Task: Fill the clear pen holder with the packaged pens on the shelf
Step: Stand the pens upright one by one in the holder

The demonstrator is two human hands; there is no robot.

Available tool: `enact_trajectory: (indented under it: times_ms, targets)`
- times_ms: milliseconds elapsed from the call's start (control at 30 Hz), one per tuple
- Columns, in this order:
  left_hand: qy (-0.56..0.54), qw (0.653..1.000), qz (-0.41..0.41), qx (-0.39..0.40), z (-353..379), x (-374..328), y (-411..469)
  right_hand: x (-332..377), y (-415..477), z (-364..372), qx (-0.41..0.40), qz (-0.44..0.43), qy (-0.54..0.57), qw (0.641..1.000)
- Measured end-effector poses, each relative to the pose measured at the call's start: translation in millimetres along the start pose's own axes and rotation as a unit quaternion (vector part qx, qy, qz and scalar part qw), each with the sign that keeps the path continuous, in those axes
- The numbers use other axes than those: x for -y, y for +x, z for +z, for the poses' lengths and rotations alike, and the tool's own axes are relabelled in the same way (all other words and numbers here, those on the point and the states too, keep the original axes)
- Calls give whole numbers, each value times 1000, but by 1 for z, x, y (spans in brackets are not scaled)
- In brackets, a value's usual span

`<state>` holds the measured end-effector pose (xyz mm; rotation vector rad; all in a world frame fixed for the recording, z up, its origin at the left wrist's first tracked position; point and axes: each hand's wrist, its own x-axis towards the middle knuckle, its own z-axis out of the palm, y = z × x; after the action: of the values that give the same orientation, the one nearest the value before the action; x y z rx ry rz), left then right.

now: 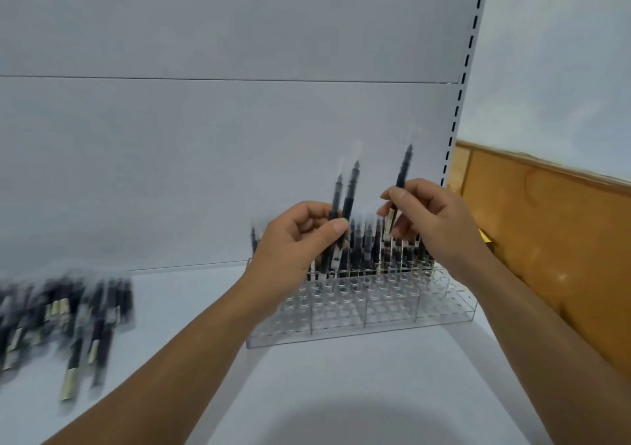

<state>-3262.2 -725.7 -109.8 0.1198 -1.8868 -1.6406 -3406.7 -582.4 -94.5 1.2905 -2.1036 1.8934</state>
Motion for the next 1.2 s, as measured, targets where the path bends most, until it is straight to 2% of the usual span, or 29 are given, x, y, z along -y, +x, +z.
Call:
enact_trajectory:
  times_ms: [100,367,733,900,1067,1200]
  targets:
    - [-17,1000,-4,18,11,6,8,-17,0,-1,-42,-20,-37,998]
    - [-40,997,-35,51,14,26,11,-40,-4,-1,-44,-7,-60,997]
    - [-38,995,-46,80,13,31,12,-44,-5,3,-22,-2,-187,982]
    - [-40,995,-49,78,14,31,12,-46,-7,9,43,46,-285,956]
    - [-39,995,-50,83,14,30,12,-44,-8,12,26,63,-319,945]
    - [-35,995,-52,82,14,30,12,-43,-10,14,50,76,-340,936]
